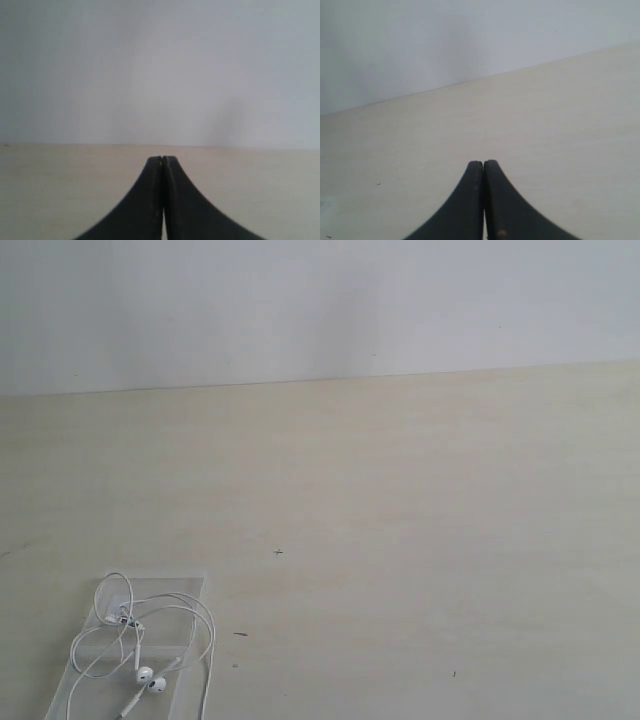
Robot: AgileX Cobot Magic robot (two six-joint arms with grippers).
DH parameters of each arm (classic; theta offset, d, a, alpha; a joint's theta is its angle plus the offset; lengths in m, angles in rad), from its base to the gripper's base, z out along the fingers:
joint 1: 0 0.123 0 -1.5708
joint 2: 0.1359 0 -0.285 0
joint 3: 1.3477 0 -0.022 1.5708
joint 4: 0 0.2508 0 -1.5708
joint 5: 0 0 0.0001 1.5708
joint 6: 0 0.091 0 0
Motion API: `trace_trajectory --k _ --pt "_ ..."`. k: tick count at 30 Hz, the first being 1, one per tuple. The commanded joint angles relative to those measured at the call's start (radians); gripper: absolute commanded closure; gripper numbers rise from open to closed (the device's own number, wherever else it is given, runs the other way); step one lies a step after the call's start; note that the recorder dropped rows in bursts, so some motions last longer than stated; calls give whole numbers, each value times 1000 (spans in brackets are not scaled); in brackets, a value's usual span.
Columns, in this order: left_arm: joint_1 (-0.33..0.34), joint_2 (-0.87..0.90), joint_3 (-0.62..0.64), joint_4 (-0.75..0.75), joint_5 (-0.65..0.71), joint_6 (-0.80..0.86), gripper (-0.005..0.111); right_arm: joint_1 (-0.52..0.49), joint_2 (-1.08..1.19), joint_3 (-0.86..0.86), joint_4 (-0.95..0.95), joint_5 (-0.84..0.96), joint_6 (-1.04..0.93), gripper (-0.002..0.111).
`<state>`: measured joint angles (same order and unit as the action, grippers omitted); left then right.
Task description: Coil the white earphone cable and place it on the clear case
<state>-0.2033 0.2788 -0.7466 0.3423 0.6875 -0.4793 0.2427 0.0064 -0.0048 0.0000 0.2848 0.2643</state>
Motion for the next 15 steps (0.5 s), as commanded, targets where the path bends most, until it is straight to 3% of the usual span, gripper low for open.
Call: trace_trajectory --k 1,5,10,12,15 --pt "162 -137 0 83 36 9 107 2 -6 5 -9 -2 1 108" --pt "298 -267 0 85 68 41 107 2 -6 5 -9 -2 1 108" --pt "355 -279 19 25 26 89 107 2 -6 5 -9 -2 1 108" --pt "355 -279 49 -7 -71 102 107 2 -6 5 -9 -2 1 108" --pt "359 -279 147 -35 -321 102 107 2 -6 5 -9 -2 1 108"
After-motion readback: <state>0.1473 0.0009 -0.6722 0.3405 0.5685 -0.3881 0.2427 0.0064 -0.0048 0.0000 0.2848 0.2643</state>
